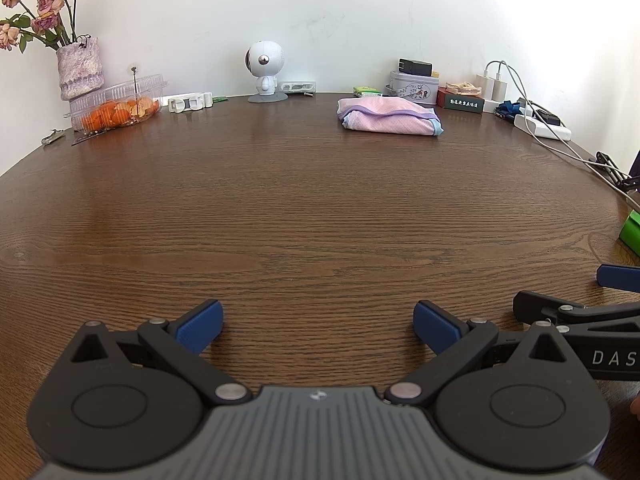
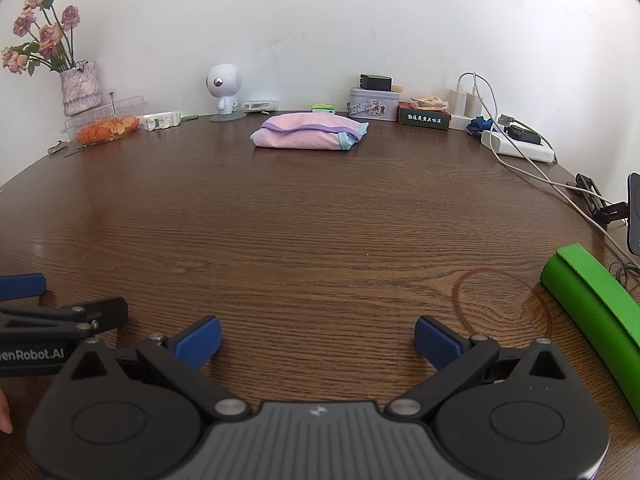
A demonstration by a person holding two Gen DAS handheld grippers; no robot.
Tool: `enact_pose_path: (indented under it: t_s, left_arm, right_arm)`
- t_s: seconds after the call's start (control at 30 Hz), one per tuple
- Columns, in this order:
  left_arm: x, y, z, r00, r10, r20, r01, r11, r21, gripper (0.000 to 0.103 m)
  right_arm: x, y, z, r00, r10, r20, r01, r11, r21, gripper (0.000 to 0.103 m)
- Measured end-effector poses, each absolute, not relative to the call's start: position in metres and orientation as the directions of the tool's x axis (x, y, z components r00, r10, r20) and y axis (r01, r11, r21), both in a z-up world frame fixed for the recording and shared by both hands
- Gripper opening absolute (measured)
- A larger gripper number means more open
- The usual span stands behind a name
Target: Fold clothes
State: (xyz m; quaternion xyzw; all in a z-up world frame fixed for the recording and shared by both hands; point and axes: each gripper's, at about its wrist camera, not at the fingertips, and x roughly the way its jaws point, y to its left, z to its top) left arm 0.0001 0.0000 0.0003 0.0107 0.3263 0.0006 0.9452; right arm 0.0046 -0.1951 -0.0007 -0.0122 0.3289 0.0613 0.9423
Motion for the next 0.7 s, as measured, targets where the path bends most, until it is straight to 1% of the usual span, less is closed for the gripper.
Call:
enact_pose_path:
  t_s: [0.7]
  left_arm:
    - [-0.0001,-0.0015,0.0048,0.787,0.011,-0.616,0.002,1.0,0.021,0.103]
  right_arm:
    - [0.0031,-0.193,-0.0012,0.776,0.108,-0.622,-0.127,0.992,0.014,0.103]
